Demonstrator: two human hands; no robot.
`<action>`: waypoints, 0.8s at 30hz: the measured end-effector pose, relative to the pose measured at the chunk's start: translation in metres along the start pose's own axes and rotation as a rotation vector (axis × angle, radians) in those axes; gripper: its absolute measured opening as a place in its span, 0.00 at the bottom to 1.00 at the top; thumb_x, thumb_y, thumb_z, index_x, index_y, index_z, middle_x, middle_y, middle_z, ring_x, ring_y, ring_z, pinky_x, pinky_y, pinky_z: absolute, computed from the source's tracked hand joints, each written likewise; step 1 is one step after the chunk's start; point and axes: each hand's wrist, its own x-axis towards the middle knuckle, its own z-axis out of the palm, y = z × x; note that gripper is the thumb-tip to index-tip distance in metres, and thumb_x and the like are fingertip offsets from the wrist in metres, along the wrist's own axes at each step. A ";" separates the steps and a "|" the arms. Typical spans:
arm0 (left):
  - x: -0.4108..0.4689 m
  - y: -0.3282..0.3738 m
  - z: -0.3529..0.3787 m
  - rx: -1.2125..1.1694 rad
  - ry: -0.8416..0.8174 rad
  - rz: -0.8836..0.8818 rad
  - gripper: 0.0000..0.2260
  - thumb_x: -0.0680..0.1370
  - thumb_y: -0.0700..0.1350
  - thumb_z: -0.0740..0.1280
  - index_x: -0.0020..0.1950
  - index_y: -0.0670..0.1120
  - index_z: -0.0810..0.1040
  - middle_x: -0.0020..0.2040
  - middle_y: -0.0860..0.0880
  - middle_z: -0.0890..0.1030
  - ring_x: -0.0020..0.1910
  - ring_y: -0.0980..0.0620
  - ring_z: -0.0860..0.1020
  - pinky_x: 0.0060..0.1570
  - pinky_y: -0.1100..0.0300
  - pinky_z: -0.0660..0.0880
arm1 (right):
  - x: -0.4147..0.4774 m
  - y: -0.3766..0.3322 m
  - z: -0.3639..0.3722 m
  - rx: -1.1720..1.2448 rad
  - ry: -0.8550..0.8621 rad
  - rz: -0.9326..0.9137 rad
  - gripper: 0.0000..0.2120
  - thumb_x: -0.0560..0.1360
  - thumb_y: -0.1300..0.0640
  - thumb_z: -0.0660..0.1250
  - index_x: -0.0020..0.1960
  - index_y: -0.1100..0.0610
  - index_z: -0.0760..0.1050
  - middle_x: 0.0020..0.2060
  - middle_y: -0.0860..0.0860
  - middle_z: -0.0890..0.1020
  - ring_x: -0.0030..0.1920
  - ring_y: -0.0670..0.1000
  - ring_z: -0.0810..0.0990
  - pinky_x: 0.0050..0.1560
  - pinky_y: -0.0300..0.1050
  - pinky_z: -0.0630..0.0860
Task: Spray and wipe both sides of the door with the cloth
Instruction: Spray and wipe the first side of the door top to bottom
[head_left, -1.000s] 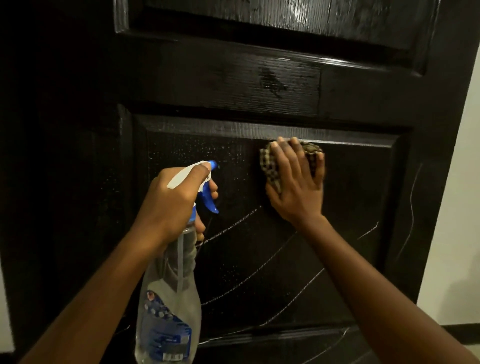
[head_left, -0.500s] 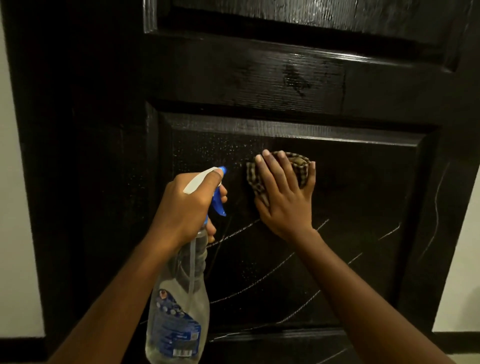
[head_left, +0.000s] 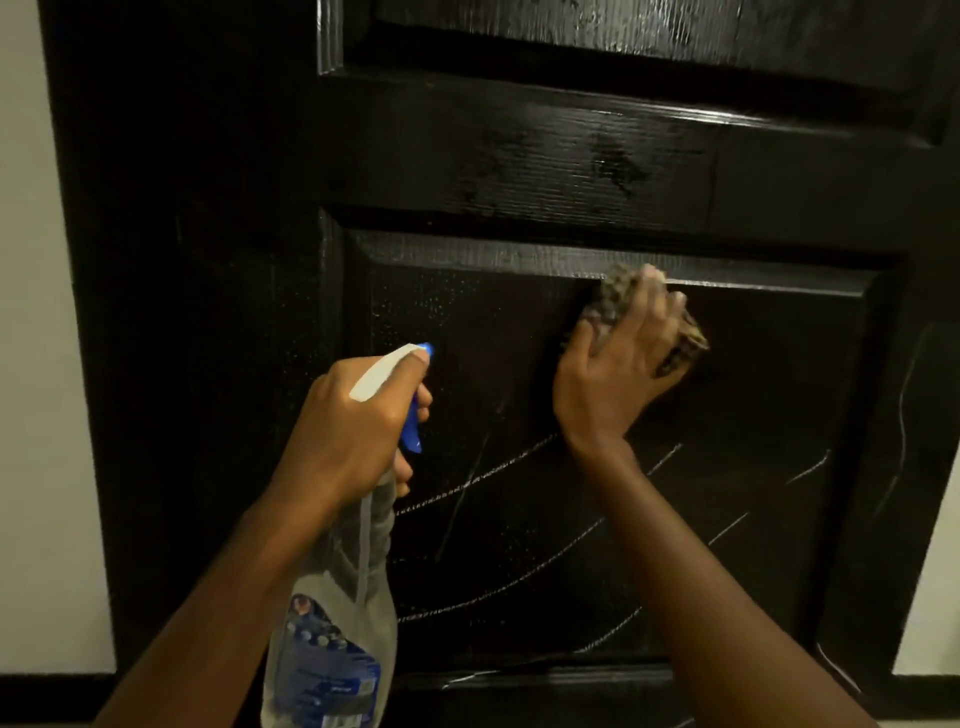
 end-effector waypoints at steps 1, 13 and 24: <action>-0.002 -0.002 -0.007 -0.001 0.027 0.014 0.20 0.81 0.57 0.61 0.41 0.44 0.81 0.31 0.49 0.82 0.21 0.46 0.76 0.23 0.55 0.77 | -0.004 -0.020 0.010 -0.020 -0.016 -0.046 0.36 0.77 0.43 0.54 0.83 0.51 0.49 0.82 0.49 0.52 0.81 0.49 0.44 0.76 0.70 0.40; -0.006 -0.011 -0.041 -0.037 0.077 0.063 0.20 0.83 0.55 0.59 0.43 0.43 0.81 0.42 0.46 0.85 0.21 0.45 0.75 0.25 0.54 0.77 | -0.043 0.015 0.016 -0.229 -0.137 -0.701 0.36 0.77 0.42 0.60 0.82 0.50 0.53 0.81 0.50 0.57 0.81 0.48 0.46 0.76 0.70 0.49; -0.010 -0.022 -0.067 -0.040 0.108 0.064 0.18 0.83 0.53 0.59 0.46 0.42 0.81 0.42 0.45 0.84 0.22 0.42 0.76 0.26 0.53 0.77 | -0.044 -0.091 0.054 -0.142 -0.081 -0.430 0.37 0.77 0.41 0.56 0.82 0.53 0.53 0.81 0.52 0.57 0.81 0.55 0.51 0.76 0.71 0.43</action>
